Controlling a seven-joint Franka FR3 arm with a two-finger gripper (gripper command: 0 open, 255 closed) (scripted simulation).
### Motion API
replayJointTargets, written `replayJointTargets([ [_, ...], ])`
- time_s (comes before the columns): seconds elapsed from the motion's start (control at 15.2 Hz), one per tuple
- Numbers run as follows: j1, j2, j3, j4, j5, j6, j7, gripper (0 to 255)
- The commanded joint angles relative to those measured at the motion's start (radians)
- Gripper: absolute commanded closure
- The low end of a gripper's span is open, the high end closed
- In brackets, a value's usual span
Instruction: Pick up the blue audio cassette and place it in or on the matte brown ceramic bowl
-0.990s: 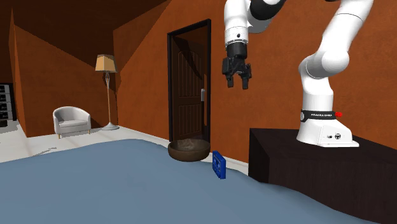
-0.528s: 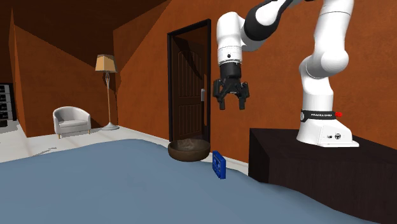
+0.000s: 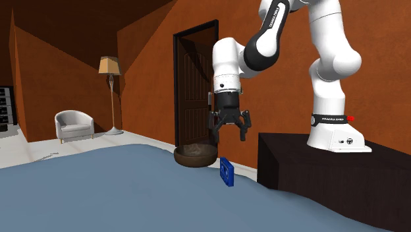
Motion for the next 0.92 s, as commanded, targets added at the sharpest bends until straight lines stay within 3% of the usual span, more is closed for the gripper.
replayJointTargets([
  [0.0, 0.030, 0.088, -0.026, 0.041, -0.041, 0.046, 0.088, 0],
  [0.2, 0.077, 0.188, -0.069, 0.091, -0.074, 0.096, 0.162, 0],
  [0.86, 0.121, 0.284, -0.105, 0.112, -0.105, 0.172, 0.183, 0],
])
